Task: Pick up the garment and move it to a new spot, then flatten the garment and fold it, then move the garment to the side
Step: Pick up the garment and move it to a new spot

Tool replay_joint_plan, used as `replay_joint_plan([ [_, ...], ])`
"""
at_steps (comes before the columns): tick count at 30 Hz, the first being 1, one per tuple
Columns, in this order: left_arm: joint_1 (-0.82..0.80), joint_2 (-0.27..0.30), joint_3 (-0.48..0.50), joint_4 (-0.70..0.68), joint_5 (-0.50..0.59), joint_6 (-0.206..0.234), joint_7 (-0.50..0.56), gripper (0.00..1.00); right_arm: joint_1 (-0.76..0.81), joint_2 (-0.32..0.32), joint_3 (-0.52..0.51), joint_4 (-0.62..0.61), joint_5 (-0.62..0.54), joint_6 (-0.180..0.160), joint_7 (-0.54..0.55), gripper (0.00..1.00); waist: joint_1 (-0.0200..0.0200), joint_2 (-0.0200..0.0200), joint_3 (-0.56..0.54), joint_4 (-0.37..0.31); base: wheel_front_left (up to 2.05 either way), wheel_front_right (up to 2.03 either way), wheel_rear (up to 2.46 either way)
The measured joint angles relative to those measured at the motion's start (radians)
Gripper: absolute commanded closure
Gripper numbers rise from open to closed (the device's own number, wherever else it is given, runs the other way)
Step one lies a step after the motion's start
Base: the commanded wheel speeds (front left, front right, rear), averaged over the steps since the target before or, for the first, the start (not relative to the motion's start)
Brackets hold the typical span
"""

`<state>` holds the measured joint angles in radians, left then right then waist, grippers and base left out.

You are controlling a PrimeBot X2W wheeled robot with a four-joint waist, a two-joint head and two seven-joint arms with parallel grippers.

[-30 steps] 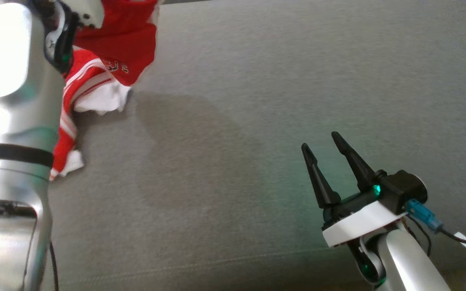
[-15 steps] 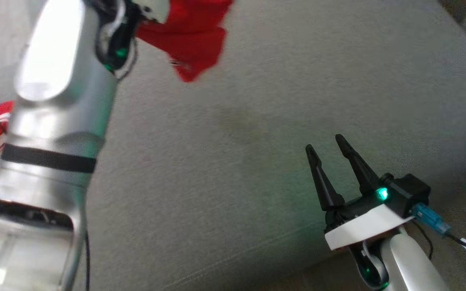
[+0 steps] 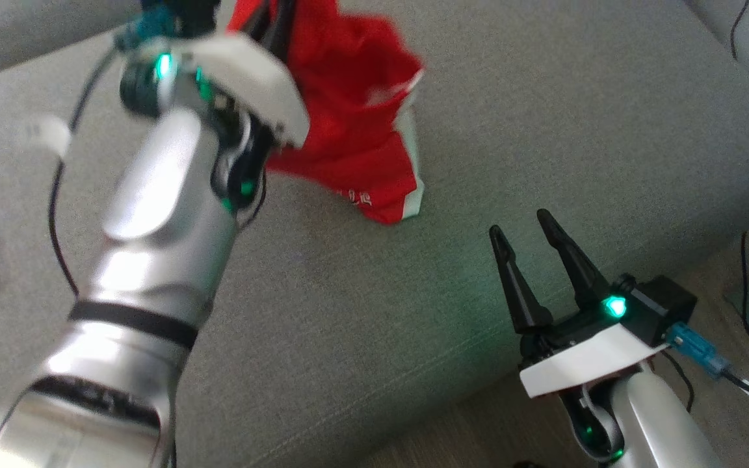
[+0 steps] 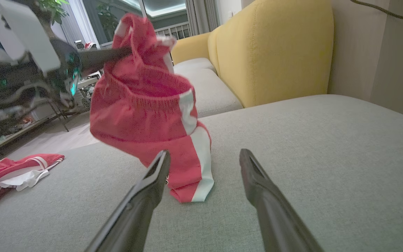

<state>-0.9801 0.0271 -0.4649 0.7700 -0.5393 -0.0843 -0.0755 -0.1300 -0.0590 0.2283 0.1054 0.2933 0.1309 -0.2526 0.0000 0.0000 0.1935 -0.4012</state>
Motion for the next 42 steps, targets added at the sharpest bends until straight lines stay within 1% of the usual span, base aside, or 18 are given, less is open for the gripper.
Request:
replay_joint_plan([
  [3, 0.061, 0.007, 0.000, 0.071, 0.001, 0.026, -0.042, 1.00, -0.004, 0.001, 0.005, 0.000, 0.000, 0.000, 0.000, 0.00, 0.0000, 0.0000, 0.032, -0.002, 0.00, 0.00, 0.00],
  [5, 0.092, 0.023, 0.004, 0.121, 0.001, 0.040, -0.071, 1.00, -0.005, 0.003, 0.007, 0.000, 0.000, 0.000, 0.000, 0.00, 0.0000, 0.0000, 0.050, 0.000, 0.00, 0.00, 0.00],
  [9, 0.118, 0.055, 0.014, 0.200, 0.006, 0.042, -0.128, 1.00, -0.011, 0.003, 0.007, 0.000, -0.004, 0.000, 0.000, 0.00, 0.0000, 0.0000, 0.072, 0.016, 0.00, 0.00, 0.00],
  [10, 0.121, 0.055, 0.022, 0.209, 0.006, 0.042, -0.140, 0.02, -0.014, 0.003, 0.006, 0.000, -0.007, 0.000, 0.000, 0.00, 0.0000, 0.0000, 0.072, 0.023, 0.00, 0.00, 0.00],
  [12, 0.125, 0.053, 0.032, 0.210, 0.005, 0.042, -0.163, 0.00, -0.015, 0.003, 0.004, 0.002, -0.018, 0.000, 0.000, 0.00, 0.0000, 0.0000, 0.069, 0.040, 0.00, 0.00, 0.00],
  [14, 0.149, 0.042, 0.057, 0.170, 0.005, 0.057, -0.174, 0.00, -0.014, 0.004, 0.001, 0.009, -0.033, 0.000, 0.000, 0.00, 0.0000, 0.0000, 0.054, 0.071, 0.00, 0.00, 0.00],
  [15, 0.171, 0.038, 0.078, 0.129, 0.005, 0.058, -0.174, 0.00, -0.012, 0.004, 0.002, 0.012, -0.039, 0.000, 0.000, 0.00, 0.0000, 0.0000, 0.045, 0.082, 0.00, 0.00, 0.00],
  [19, 0.326, 0.037, 0.182, -0.106, 0.039, 0.106, -0.174, 0.00, 0.005, 0.004, 0.001, 0.022, -0.056, 0.000, 0.000, 0.00, 0.0000, 0.0000, 0.001, 0.132, 0.00, 0.00, 0.00],
  [22, 0.494, 0.038, 0.210, -0.243, 0.113, 0.129, -0.178, 0.00, 0.032, 0.004, -0.002, 0.035, -0.073, 0.000, 0.000, 0.00, 0.0000, 0.0000, -0.036, 0.178, 0.00, 0.00, 0.00],
  [24, 0.606, 0.037, 0.216, -0.319, 0.151, 0.133, -0.178, 0.00, 0.054, 0.004, -0.009, 0.047, -0.083, 0.000, 0.000, 0.00, 0.0000, 0.0000, -0.063, 0.210, 0.00, 0.00, 0.00],
  [27, 0.737, 0.036, 0.222, -0.417, 0.210, 0.157, -0.178, 0.00, 0.083, 0.004, -0.019, 0.058, -0.095, 0.000, 0.000, 0.00, 0.0000, 0.0000, -0.107, 0.256, 0.00, 0.00, 0.00],
  [28, 0.737, 0.036, 0.222, -0.417, 0.210, 0.157, -0.178, 0.00, 0.083, 0.004, -0.019, 0.058, -0.095, 0.000, 0.000, 0.00, 0.0000, 0.0000, -0.107, 0.256, 0.00, 0.00, 0.00],
  [31, 0.829, 0.033, 0.224, -0.504, 0.248, 0.170, -0.179, 0.00, 0.105, 0.004, -0.031, 0.057, -0.139, 0.000, 0.000, 0.00, -0.0001, 0.0000, -0.145, 0.304, 0.00, 0.00, 0.00],
  [34, 0.903, 0.030, 0.229, -0.571, 0.262, 0.180, -0.179, 0.00, 0.114, 0.006, -0.046, 0.047, -0.176, 0.000, 0.000, 0.00, -0.0001, 0.0000, -0.174, 0.347, 0.00, 0.00, 0.00],
  [38, 0.980, 0.030, 0.232, -0.664, 0.326, 0.194, -0.179, 0.00, 0.148, 0.007, -0.105, 0.015, -0.196, 0.000, 0.000, 0.00, -0.0001, 0.0000, -0.204, 0.397, 0.00, 0.00, 0.00],
  [42, 1.051, 0.029, 0.238, -0.702, 0.365, 0.204, -0.179, 0.00, 0.191, 0.009, -0.181, -0.019, -0.210, 0.000, 0.000, 0.00, -0.0001, 0.0000, -0.231, 0.429, 0.00, 0.00, 0.00],
])
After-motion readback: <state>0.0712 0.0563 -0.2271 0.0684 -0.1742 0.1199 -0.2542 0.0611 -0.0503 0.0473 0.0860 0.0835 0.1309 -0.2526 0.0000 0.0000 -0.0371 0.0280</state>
